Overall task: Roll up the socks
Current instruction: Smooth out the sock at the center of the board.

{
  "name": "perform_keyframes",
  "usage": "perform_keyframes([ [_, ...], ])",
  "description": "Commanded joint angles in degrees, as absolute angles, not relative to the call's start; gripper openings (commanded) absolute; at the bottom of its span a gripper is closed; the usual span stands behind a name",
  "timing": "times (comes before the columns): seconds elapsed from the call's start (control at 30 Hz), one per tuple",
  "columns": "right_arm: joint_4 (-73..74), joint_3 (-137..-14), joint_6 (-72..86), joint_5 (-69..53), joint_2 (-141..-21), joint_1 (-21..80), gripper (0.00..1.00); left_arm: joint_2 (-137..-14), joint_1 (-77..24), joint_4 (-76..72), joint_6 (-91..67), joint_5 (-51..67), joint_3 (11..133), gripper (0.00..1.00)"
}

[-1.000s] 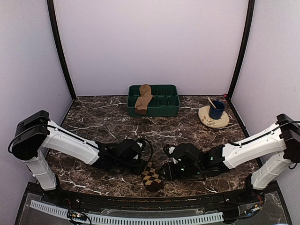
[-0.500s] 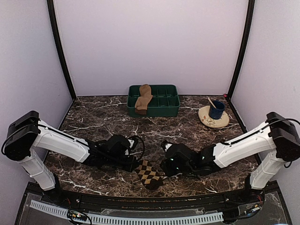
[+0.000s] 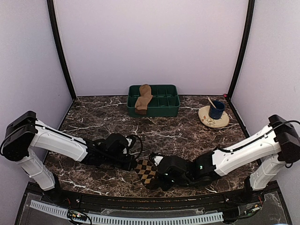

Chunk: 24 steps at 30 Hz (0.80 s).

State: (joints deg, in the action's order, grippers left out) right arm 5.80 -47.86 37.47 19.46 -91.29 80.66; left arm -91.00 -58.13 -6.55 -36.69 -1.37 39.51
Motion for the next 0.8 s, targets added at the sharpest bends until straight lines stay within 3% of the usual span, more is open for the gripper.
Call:
perform_keyframes([
  [0.0,7.2,-50.8,36.1,17.5,-95.2,82.5,0.06,-90.5,-57.9,-5.1,-37.1,-2.0,39.5,0.1],
  [0.77,9.6,-61.3,34.5,8.0,-107.5,82.6,0.04,-103.2,-52.3,-6.6,-28.7,6.2,52.1,0.09],
])
